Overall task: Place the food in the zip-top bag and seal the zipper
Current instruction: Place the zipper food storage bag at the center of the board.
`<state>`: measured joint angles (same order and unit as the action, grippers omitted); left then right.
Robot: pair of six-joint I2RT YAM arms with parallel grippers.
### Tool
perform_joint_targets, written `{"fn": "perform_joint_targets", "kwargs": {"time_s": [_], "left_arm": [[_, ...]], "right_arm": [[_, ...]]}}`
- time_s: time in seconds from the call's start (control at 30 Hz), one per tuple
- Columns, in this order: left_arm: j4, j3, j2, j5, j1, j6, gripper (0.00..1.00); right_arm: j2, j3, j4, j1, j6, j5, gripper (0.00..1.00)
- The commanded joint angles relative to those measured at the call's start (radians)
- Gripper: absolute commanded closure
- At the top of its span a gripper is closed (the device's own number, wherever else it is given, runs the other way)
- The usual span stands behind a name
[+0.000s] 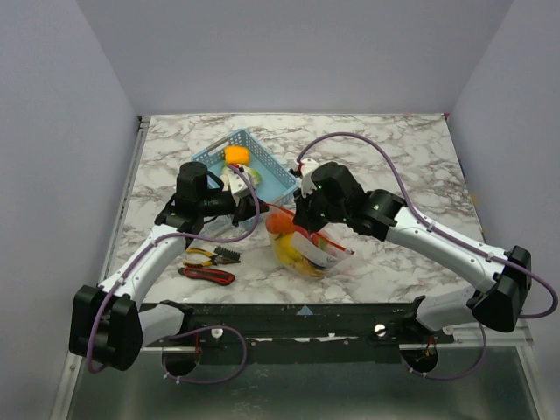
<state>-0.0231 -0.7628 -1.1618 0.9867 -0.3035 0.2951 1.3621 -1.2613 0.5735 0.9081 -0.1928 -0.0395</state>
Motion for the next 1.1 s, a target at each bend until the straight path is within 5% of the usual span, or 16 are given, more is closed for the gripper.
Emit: {"fn": "perform_joint_targets", "kwargs": {"time_s": [0.0, 0.1, 0.17, 0.23, 0.27, 0.53, 0.8, 0.9, 1.07], "left_arm": [[0.005, -0.036, 0.030, -0.022, -0.008, -0.006, 0.83], [-0.022, -0.027, 0.051, -0.037, -0.008, -0.022, 0.68], [-0.076, -0.003, 0.079, -0.065, -0.008, -0.052, 0.32], [-0.123, 0.021, 0.114, -0.095, -0.008, -0.068, 0.07], [-0.146, 0.033, 0.129, -0.112, -0.008, -0.075, 0.02], [-0.241, 0.027, 0.202, -0.449, -0.008, -0.287, 0.02], [-0.144, -0.029, 0.250, -0.815, -0.008, -0.408, 0.02], [-0.080, -0.043, 0.264, -0.910, -0.008, -0.427, 0.02], [-0.051, -0.037, 0.304, -0.931, -0.008, -0.439, 0.02]], "right_arm": [[-0.009, -0.017, -0.031, 0.002, -0.096, 0.146, 0.99], [-0.055, 0.020, -0.043, 0.002, -0.139, 0.270, 1.00], [-0.079, 0.036, -0.027, 0.002, -0.170, 0.371, 1.00], [-0.100, 0.039, 0.014, 0.002, -0.210, 0.494, 1.00], [-0.109, 0.040, 0.043, 0.002, -0.225, 0.562, 0.99], [-0.217, 0.005, 0.363, -0.071, -0.383, 0.997, 0.99], [-0.236, 0.002, 0.417, -0.306, -0.202, 1.151, 0.99], [-0.166, 0.024, 0.387, -0.307, -0.159, 1.103, 0.99], [-0.021, 0.016, 0.294, -0.305, -0.237, 0.808, 0.99]]}}
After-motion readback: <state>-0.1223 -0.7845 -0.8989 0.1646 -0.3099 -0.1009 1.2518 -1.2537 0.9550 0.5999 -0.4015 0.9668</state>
